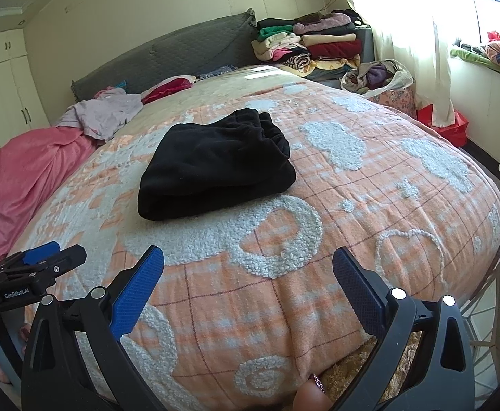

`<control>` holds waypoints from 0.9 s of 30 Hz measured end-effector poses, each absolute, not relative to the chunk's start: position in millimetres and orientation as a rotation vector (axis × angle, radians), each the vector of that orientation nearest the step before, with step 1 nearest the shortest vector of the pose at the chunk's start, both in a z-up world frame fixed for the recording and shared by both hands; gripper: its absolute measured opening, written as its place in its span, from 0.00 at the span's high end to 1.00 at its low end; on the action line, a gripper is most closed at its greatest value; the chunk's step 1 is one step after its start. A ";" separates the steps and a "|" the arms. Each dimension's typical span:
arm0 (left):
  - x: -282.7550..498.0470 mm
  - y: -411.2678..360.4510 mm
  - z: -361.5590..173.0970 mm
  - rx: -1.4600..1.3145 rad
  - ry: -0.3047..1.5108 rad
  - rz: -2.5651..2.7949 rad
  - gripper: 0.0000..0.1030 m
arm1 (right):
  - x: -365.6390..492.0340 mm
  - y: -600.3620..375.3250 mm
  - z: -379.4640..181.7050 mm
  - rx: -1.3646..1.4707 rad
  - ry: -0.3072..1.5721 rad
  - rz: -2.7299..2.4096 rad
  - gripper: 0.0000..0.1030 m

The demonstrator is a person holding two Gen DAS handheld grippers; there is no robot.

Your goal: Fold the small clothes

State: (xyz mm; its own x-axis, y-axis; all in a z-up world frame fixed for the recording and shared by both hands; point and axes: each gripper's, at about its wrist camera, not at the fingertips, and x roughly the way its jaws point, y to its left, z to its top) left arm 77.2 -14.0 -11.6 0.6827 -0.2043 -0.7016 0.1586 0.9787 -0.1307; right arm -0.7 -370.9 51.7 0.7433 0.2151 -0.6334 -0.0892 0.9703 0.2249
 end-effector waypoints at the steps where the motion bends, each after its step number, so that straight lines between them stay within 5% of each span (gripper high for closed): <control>1: 76.9 -14.4 -11.6 -0.058 0.793 -0.201 0.09 | -1.1 -371.9 51.8 0.186 0.713 0.164 0.04; 13: 90.2 24.2 -15.2 -0.116 0.840 -0.101 0.09 | -13.1 -451.4 52.2 0.265 0.679 -0.105 0.04; 27: 116.5 411.7 -13.0 -0.278 0.909 0.750 0.09 | -41.4 -774.6 -17.1 0.456 0.835 -0.952 0.04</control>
